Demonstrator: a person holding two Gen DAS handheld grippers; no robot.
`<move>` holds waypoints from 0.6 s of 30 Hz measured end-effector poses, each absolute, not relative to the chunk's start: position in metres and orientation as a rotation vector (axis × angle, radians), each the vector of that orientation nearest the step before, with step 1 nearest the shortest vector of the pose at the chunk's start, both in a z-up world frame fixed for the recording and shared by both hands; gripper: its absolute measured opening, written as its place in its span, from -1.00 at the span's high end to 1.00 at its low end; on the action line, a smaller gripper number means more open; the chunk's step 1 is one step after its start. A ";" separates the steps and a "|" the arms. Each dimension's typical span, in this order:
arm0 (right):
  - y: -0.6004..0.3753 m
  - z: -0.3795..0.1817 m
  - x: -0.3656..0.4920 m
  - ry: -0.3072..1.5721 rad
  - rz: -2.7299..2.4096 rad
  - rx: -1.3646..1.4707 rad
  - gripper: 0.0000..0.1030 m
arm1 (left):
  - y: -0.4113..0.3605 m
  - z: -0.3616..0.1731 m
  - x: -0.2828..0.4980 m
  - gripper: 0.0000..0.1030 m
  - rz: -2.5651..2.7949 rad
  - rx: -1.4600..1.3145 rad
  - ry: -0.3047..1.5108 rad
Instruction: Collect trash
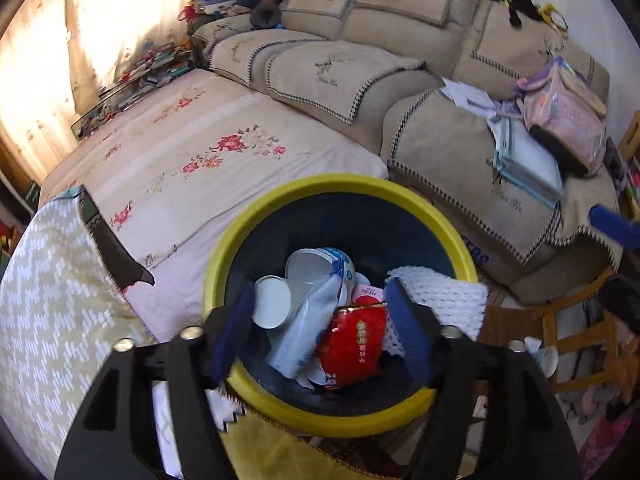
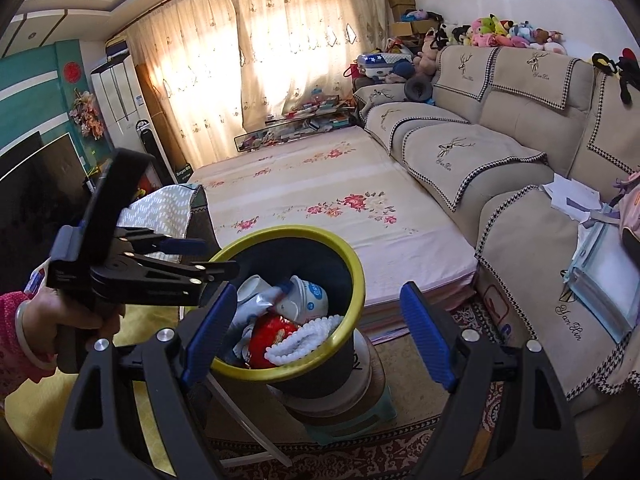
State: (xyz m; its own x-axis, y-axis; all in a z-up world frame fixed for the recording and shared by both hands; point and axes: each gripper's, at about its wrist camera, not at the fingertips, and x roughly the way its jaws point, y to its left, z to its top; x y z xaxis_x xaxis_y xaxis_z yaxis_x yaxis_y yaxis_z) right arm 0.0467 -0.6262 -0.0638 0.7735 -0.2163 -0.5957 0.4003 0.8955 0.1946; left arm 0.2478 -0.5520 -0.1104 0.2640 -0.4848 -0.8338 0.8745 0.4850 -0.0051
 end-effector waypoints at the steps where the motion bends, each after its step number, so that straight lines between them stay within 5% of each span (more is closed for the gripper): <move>1: -0.626 -0.064 0.047 0.600 -0.337 0.321 -0.53 | -0.545 -0.104 0.246 -0.44 -0.968 0.498 0.872; 6: -0.613 -0.061 0.047 0.600 -0.305 0.306 -0.55 | -0.480 -0.059 0.220 -0.88 -0.897 0.398 0.747; 18: -0.519 -0.021 0.042 0.537 -0.111 0.191 -0.81 | -0.242 0.009 0.125 -0.91 -0.434 0.220 0.565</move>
State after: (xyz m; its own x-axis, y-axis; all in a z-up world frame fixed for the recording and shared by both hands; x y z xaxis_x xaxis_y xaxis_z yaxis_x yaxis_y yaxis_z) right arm 0.0424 -0.5193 -0.0210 0.8540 -0.0551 -0.5173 0.1547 0.9763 0.1512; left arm 0.1254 -0.2421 0.0087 0.7575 -0.3357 -0.5599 0.4543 0.8870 0.0827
